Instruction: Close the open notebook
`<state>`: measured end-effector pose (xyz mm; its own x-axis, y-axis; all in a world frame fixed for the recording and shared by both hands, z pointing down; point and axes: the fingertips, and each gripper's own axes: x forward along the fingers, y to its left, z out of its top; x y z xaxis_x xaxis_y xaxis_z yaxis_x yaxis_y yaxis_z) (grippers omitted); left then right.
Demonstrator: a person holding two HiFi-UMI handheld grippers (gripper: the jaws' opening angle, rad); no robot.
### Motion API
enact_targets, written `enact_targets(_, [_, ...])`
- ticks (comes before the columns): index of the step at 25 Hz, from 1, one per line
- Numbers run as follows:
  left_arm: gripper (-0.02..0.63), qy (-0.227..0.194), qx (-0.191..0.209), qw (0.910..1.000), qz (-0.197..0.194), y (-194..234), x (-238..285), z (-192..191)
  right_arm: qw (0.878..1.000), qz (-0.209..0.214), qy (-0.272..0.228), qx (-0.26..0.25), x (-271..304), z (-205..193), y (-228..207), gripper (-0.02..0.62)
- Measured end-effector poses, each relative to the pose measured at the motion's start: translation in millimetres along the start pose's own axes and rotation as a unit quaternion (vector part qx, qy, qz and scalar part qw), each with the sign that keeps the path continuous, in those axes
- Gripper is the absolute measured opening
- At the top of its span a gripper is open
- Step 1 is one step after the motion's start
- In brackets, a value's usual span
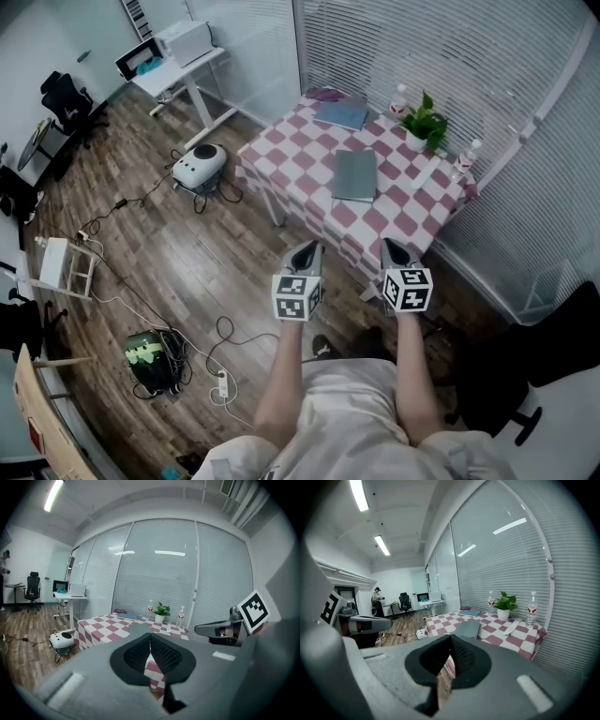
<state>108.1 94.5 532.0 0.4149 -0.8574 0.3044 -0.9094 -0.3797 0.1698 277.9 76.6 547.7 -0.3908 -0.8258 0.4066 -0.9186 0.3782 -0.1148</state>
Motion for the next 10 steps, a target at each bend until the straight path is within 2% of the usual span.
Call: enact_targets(10, [0.008, 0.000, 0.002, 1.0000, 0.003, -16, 8, 2, 1.000, 0.007, 0.009, -0.008, -5, -11, -7, 0.001])
